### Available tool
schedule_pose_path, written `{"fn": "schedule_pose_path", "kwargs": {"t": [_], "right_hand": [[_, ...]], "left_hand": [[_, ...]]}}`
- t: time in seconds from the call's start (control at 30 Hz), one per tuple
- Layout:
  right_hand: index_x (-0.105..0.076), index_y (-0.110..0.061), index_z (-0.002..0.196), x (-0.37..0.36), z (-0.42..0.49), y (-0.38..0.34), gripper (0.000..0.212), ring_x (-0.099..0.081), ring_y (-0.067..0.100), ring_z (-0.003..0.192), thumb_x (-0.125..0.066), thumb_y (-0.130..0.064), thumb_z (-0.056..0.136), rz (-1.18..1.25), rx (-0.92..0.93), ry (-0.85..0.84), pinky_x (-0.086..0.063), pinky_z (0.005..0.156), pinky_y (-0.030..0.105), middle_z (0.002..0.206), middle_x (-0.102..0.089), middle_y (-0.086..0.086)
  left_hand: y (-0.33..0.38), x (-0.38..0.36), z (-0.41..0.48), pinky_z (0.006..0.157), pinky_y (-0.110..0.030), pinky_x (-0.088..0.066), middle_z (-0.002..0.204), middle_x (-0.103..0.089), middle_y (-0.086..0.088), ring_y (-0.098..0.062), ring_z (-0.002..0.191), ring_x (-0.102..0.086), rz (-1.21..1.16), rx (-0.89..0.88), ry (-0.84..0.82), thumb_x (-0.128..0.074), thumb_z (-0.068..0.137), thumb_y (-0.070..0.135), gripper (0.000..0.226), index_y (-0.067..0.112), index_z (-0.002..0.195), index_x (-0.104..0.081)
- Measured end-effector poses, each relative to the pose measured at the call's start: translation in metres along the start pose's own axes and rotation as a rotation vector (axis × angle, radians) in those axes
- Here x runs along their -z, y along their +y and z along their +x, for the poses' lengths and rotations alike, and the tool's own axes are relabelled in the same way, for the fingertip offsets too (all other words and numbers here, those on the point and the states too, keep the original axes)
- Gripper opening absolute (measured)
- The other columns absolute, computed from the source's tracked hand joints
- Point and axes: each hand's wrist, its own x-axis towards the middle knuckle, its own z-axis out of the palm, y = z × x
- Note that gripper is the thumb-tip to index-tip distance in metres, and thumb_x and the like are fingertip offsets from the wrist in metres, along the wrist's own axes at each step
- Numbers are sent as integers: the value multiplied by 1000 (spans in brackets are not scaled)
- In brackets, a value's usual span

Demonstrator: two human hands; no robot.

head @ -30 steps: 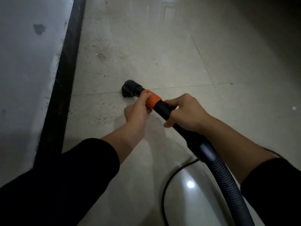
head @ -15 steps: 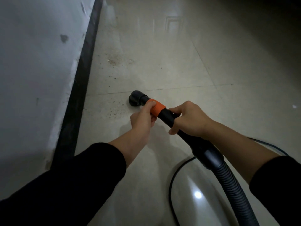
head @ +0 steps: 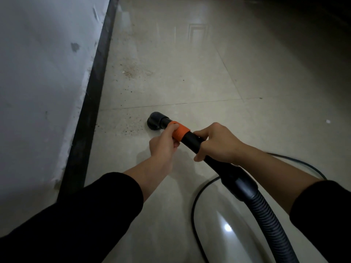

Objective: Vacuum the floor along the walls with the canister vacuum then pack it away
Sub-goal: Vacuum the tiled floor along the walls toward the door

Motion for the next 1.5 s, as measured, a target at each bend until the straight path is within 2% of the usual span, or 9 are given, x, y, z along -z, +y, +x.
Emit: {"fn": "schedule_pose_path", "kwargs": {"t": [0.1, 0.27, 0.43, 0.53, 0.7, 0.97, 1.23, 1.37, 1.5], "right_hand": [[-76, -15, 100, -5, 0, -4, 37, -59, 19, 66, -79, -3, 65, -2, 21, -14, -53, 66, 28, 80, -70, 11], [-76, -16, 102, -13, 2, -14, 40, -61, 21, 69, -80, -4, 64, -4, 50, -33, -56, 72, 33, 83, -71, 11], [-76, -16, 103, -19, 2, -21, 41, -60, 19, 66, -81, -5, 64, -2, 62, -60, -55, 71, 32, 82, -71, 11], [-76, -16, 103, -22, 2, -23, 41, -58, 18, 65, -80, -5, 64, -9, 70, -71, -55, 70, 33, 82, -71, 12], [-76, -14, 102, -26, 2, -27, 40, -58, 19, 64, -80, -5, 64, -12, 73, -85, -55, 69, 32, 80, -70, 12], [-76, -13, 103, -40, 7, -40, 42, -64, 25, 73, -81, -5, 63, -3, 92, -103, -57, 75, 37, 88, -72, 15], [-77, -15, 101, -53, 14, -52, 40, -62, 23, 70, -81, -5, 63, 23, 117, -137, -56, 73, 35, 87, -72, 15], [-77, -15, 100, -60, 17, -57, 39, -65, 26, 76, -81, -6, 62, 26, 129, -151, -57, 75, 36, 89, -72, 15], [-77, -14, 101, -65, 19, -62, 39, -66, 28, 79, -81, -6, 62, 26, 143, -162, -56, 75, 36, 89, -72, 15]], "left_hand": [[1, 9, 0, 69, -23, -50, 84, -70, -7, -15, 69, -63, 19, -22, 13, -75, 80, 32, 28, 7, 89, -67], [4, 26, 1, 86, -30, -52, 87, -72, -6, -15, 75, -65, 60, -64, 22, -73, 82, 34, 28, 9, 93, -68], [6, 38, 1, 87, -29, -52, 86, -71, -6, -15, 76, -65, 50, -55, 56, -74, 81, 34, 30, 8, 95, -67], [6, 43, 0, 82, -26, -53, 83, -70, -5, -14, 74, -65, 34, -47, 70, -75, 81, 33, 25, 10, 87, -67], [7, 48, -1, 91, -32, -53, 78, -70, -2, -14, 72, -64, 52, -38, 101, -75, 79, 36, 25, 13, 80, -65], [12, 61, 0, 76, -29, -50, 81, -69, -6, -14, 65, -61, -2, -56, 171, -76, 78, 34, 25, 12, 79, -64], [18, 78, 2, 77, -32, -50, 83, -70, -8, -16, 68, -62, -19, -52, 240, -77, 76, 34, 25, 13, 76, -65], [19, 86, 4, 82, -34, -51, 88, -71, -8, -15, 69, -62, -44, -53, 252, -78, 74, 35, 32, 9, 91, -68], [21, 93, 5, 75, -30, -47, 83, -69, -7, -14, 64, -59, -57, -62, 264, -77, 75, 35, 33, 8, 92, -68]]}}
